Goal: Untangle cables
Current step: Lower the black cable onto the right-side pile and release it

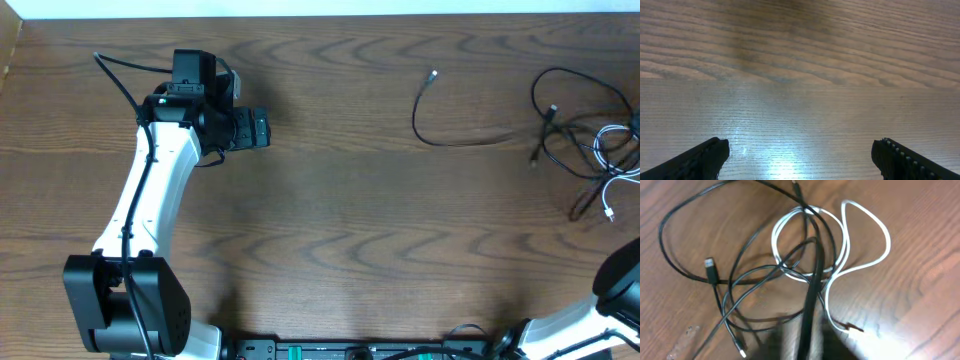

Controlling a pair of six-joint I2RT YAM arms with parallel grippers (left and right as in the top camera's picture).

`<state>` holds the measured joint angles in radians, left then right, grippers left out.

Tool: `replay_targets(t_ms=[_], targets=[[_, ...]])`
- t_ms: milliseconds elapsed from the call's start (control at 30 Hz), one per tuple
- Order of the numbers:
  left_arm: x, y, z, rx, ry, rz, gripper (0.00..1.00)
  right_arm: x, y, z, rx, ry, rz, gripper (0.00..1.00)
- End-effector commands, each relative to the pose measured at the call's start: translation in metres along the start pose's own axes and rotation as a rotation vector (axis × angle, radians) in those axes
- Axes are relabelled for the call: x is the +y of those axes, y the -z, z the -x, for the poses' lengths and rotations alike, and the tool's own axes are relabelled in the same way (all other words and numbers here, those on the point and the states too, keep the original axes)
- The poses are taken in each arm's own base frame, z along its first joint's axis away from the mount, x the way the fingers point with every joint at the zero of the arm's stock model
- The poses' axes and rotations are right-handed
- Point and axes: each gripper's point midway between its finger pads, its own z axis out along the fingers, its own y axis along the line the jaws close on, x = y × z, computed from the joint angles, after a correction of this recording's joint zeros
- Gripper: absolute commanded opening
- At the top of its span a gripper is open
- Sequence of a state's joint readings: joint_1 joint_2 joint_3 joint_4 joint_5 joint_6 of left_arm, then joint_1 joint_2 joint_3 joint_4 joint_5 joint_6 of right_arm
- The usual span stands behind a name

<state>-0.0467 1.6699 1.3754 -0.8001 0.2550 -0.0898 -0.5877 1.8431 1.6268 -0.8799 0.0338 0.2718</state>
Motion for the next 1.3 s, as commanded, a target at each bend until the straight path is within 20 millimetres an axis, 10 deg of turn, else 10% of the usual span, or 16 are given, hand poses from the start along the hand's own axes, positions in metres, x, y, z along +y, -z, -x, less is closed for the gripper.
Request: replay_targets(t_ms=[0, 133, 433, 700, 1267], targets=[[0.002, 0.004, 0.005, -0.018, 0.002, 0.012, 0.98, 0.002, 0.002, -0.006, 0.034, -0.026, 0.049, 0.55], [0.002, 0.004, 0.005, -0.018, 0.002, 0.012, 0.98, 0.004, 0.002, -0.012, 0.055, -0.024, 0.053, 0.99], [0.002, 0.004, 0.005, -0.018, 0.002, 0.012, 0.98, 0.067, 0.015, -0.037, 0.171, 0.02, 0.372, 0.99], [0.002, 0.004, 0.005, -0.018, 0.002, 0.012, 0.98, 0.14, 0.022, -0.075, 0.152, 0.497, 0.525, 0.99], [0.002, 0.004, 0.005, -0.018, 0.002, 0.012, 0.98, 0.162, 0.023, -0.09, 0.121, 0.674, 0.508, 0.99]])
